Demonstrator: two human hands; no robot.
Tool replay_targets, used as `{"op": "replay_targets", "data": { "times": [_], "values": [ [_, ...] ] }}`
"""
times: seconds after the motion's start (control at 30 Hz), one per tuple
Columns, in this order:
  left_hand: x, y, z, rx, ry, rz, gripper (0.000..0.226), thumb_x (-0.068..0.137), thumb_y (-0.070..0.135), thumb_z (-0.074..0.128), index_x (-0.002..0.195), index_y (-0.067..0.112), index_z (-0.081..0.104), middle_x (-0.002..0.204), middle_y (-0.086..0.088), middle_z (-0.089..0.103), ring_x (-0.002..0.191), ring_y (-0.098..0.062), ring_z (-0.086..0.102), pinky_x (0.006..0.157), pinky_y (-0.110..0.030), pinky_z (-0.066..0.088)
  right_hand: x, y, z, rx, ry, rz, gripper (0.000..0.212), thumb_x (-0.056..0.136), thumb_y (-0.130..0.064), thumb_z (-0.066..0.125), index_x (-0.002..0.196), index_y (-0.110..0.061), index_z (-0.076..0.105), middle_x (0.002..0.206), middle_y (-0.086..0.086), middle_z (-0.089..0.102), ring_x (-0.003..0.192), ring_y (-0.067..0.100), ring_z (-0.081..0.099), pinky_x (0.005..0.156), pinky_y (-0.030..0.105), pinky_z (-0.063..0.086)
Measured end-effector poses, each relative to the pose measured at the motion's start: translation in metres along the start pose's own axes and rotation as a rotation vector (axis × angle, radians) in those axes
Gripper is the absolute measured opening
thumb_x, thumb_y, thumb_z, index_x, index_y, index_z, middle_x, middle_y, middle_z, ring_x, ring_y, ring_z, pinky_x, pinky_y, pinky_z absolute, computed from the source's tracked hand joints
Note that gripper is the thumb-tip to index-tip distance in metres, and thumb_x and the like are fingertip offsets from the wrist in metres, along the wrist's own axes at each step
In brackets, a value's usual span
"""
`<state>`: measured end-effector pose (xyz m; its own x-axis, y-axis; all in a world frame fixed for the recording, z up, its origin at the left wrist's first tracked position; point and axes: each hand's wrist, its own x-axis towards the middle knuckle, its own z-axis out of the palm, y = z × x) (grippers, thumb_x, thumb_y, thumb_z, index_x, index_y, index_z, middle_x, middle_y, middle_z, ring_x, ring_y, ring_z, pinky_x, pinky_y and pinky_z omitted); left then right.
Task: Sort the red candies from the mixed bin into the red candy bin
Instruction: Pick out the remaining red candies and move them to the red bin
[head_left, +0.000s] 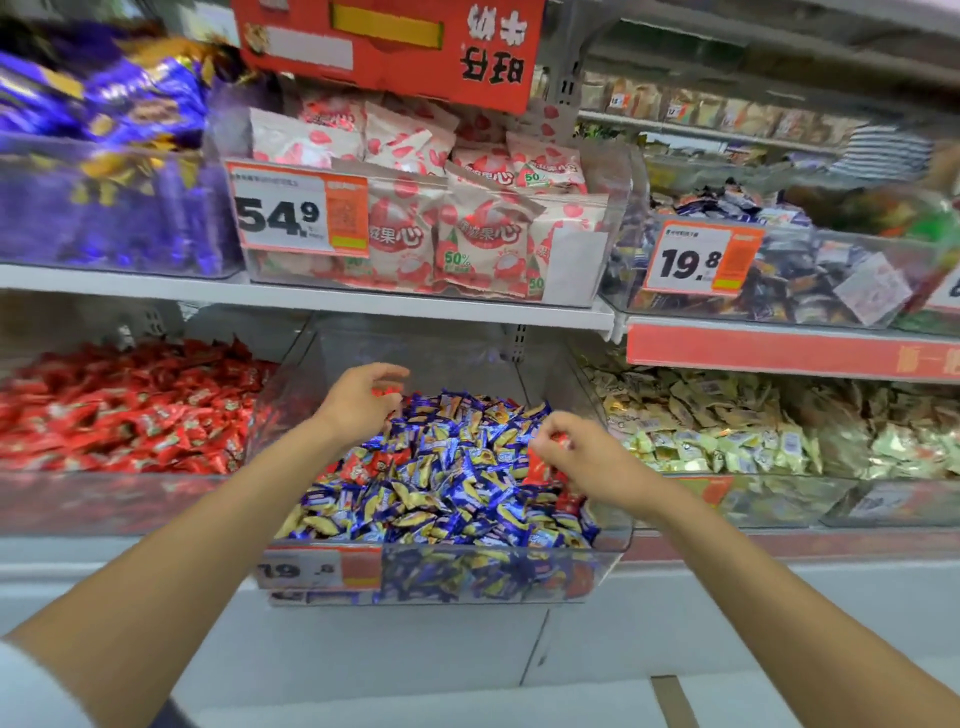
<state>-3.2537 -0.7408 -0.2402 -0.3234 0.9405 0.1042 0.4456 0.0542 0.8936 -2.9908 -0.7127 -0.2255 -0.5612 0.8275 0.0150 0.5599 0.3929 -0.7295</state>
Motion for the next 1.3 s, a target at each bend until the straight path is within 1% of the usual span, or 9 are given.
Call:
{"op": "replay_targets", "data": {
  "times": [0.23, 0.4, 0.5, 0.63, 0.73, 0.87, 0.97, 1.13, 1.3],
  "values": [
    [-0.001, -0.014, -0.005, 0.163, 0.081, -0.117, 0.022, 0.081, 0.026, 0.073, 0.08, 0.009, 0.061, 0.103, -0.003, 0.063, 0.08, -0.019, 0.055, 0.085, -0.046, 0.047, 0.025, 0.007, 0.009, 0.234, -0.001, 0.068, 0.008, 0.097, -0.015, 0.052, 0.093, -0.016, 0.059, 0.071, 0.007, 0.046, 0.054, 0.013, 0.04, 0.05, 0.017, 0.044],
    [0.007, -0.045, 0.002, 0.443, -0.137, -0.237, 0.026, 0.083, 0.015, 0.072, 0.107, 0.007, 0.067, 0.109, -0.006, 0.064, 0.089, -0.02, 0.062, 0.076, -0.022, 0.048, 0.031, -0.003, 0.01, 0.286, -0.066, 0.016, 0.028, 0.099, -0.011, 0.047, 0.123, -0.022, 0.056, 0.061, 0.002, 0.038, 0.041, 0.004, 0.036, 0.05, 0.015, 0.043],
    [0.009, -0.049, 0.004, 0.521, -0.135, -0.237, 0.009, 0.084, 0.014, 0.071, 0.091, 0.009, 0.071, 0.109, -0.01, 0.069, 0.101, -0.023, 0.063, 0.087, -0.029, 0.049, 0.03, -0.009, 0.01, 0.262, -0.062, 0.002, 0.028, 0.1, -0.013, 0.046, 0.125, -0.023, 0.055, 0.064, 0.006, 0.038, 0.038, 0.002, 0.032, 0.042, 0.011, 0.037],
    [0.009, -0.035, -0.004, 0.431, 0.01, -0.151, 0.021, 0.082, 0.025, 0.074, 0.098, 0.012, 0.071, 0.118, -0.01, 0.065, 0.096, -0.022, 0.064, 0.084, -0.031, 0.051, 0.031, -0.01, 0.013, 0.22, -0.041, 0.007, 0.027, 0.099, -0.013, 0.048, 0.122, -0.022, 0.057, 0.083, 0.016, 0.047, 0.038, 0.002, 0.033, 0.042, 0.011, 0.038],
    [-0.004, -0.018, -0.008, 0.419, -0.021, -0.034, 0.022, 0.09, 0.028, 0.064, 0.095, 0.009, 0.074, 0.094, -0.011, 0.071, 0.059, -0.011, 0.055, 0.059, -0.029, 0.051, 0.032, -0.012, 0.018, 0.145, -0.004, -0.009, 0.024, 0.098, -0.013, 0.05, 0.118, -0.021, 0.06, 0.102, 0.029, 0.06, 0.041, 0.003, 0.036, 0.044, 0.015, 0.037],
    [-0.023, 0.007, -0.024, 0.296, -0.028, 0.127, 0.018, 0.091, 0.023, 0.063, 0.092, 0.006, 0.07, 0.09, -0.007, 0.068, 0.051, -0.004, 0.055, 0.048, -0.021, 0.047, 0.029, -0.031, 0.029, 0.109, 0.09, -0.087, 0.017, 0.097, -0.014, 0.053, 0.109, -0.021, 0.063, 0.099, 0.009, 0.065, 0.055, 0.003, 0.053, 0.053, 0.012, 0.042],
    [-0.034, 0.011, -0.064, 0.157, 0.041, 0.166, 0.012, 0.089, 0.018, 0.065, 0.086, 0.007, 0.068, 0.082, -0.011, 0.066, 0.043, -0.003, 0.054, 0.041, -0.014, 0.043, 0.029, -0.062, 0.044, 0.144, 0.17, -0.163, 0.021, 0.095, -0.015, 0.056, 0.114, -0.021, 0.062, 0.103, 0.011, 0.065, 0.077, 0.026, 0.06, 0.059, 0.009, 0.042],
    [-0.035, -0.047, -0.161, 0.332, 0.349, 0.032, 0.009, 0.085, 0.021, 0.069, 0.079, 0.014, 0.068, 0.069, 0.0, 0.062, 0.059, -0.012, 0.057, 0.058, -0.024, 0.039, 0.061, -0.136, 0.112, 0.171, 0.044, -0.322, 0.015, 0.091, -0.009, 0.06, 0.101, -0.019, 0.065, 0.087, -0.003, 0.061, 0.056, -0.002, 0.046, 0.056, 0.008, 0.037],
    [-0.033, -0.099, -0.231, 0.37, 0.568, -0.051, 0.009, 0.087, 0.023, 0.065, 0.084, 0.015, 0.064, 0.084, -0.007, 0.069, 0.074, -0.026, 0.062, 0.071, -0.034, 0.047, 0.137, -0.195, 0.188, 0.139, 0.061, -0.379, 0.022, 0.089, -0.008, 0.058, 0.109, -0.016, 0.064, 0.098, -0.005, 0.06, 0.086, 0.009, 0.055, 0.077, 0.018, 0.04]
  ]
}}
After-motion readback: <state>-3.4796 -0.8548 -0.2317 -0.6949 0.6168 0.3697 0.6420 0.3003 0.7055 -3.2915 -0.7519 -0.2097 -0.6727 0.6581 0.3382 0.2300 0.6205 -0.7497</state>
